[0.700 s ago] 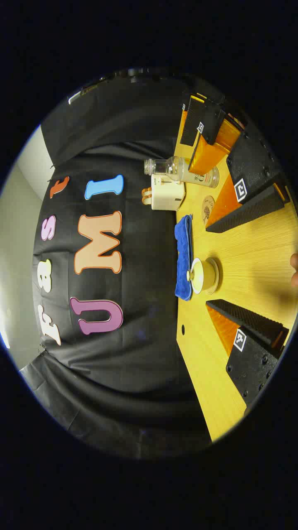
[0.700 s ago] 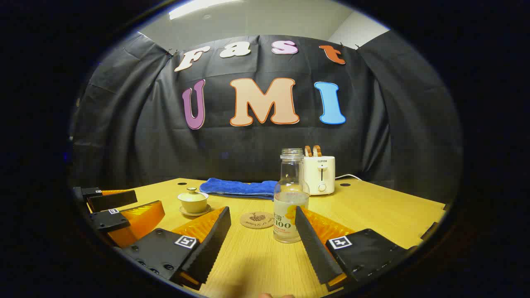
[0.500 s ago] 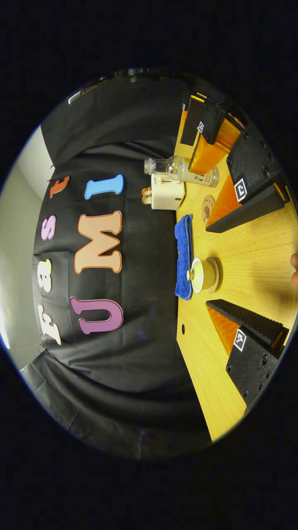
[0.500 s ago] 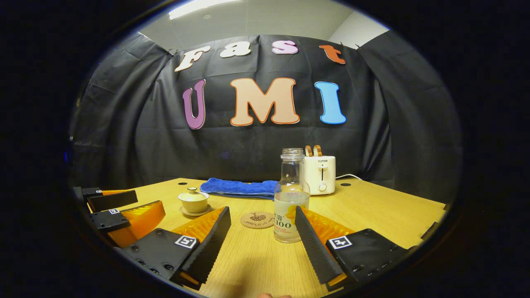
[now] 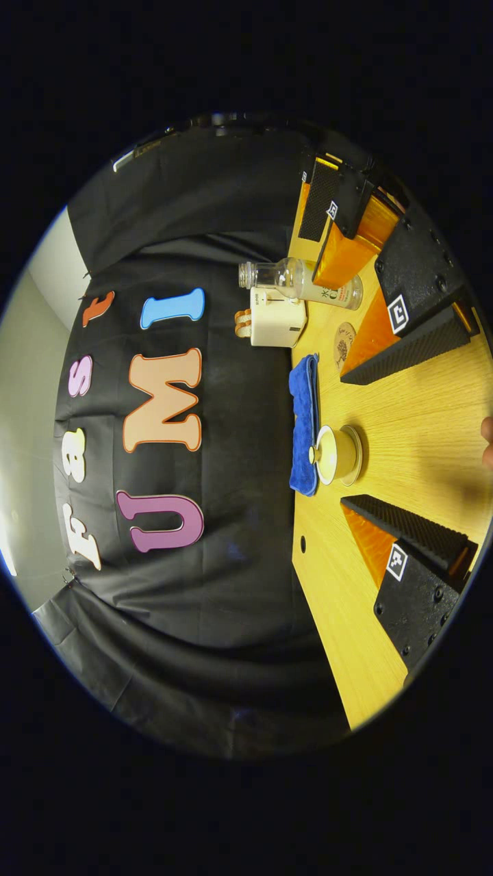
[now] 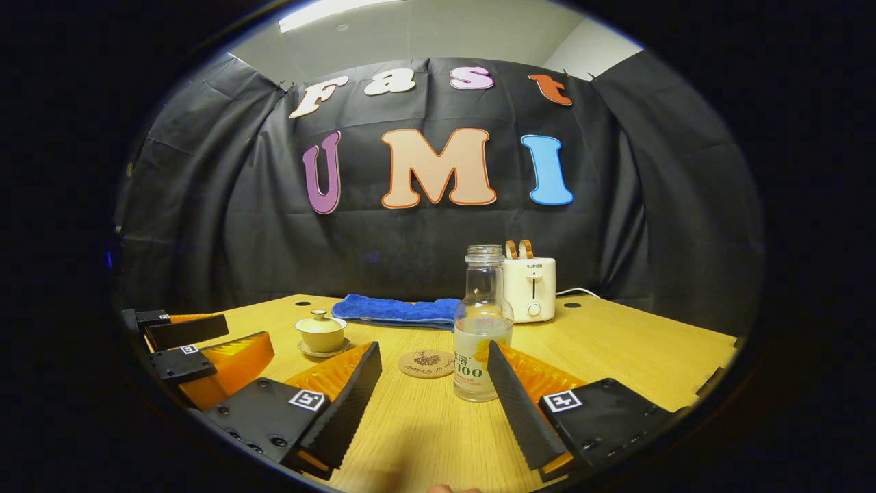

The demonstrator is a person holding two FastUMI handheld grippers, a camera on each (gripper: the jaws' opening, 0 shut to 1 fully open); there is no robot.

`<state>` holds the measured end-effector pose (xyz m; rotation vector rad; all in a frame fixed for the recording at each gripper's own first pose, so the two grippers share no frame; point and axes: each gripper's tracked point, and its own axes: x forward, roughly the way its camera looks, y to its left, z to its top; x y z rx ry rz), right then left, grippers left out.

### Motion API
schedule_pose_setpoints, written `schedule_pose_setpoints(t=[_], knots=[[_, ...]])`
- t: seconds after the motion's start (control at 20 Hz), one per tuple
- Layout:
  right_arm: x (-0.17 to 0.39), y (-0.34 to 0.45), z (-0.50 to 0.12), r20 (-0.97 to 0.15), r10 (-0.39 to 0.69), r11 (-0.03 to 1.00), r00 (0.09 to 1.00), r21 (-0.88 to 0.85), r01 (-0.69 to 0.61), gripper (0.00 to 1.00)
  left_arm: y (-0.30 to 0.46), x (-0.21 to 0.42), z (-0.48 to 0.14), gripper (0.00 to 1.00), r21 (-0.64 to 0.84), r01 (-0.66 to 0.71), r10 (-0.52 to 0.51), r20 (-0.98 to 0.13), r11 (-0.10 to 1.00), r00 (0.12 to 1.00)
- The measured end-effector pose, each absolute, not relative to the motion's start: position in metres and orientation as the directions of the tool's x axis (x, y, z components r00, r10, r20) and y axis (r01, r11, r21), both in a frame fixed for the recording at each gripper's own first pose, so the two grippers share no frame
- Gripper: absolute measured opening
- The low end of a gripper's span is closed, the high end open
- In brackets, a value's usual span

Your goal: Open the teacup lid with one hand, grasp the water bottle and pour water into the teacup with the other hand; after pouring, place the water bottle on the coaster and then close the teacup lid.

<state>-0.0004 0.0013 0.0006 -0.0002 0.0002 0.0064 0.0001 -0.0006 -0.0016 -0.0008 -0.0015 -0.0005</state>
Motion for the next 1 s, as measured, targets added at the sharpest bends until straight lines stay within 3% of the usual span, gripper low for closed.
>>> schedule_pose_setpoints(t=[1.0], knots=[[0.002, -0.007, 0.000, -0.003, -0.001, 1.000, 1.000, -0.001, 0.001, 0.95, 0.004, 0.017, -0.002, 0.94, 0.002, -0.014, 0.014, 0.006, 1.000, 1.000]])
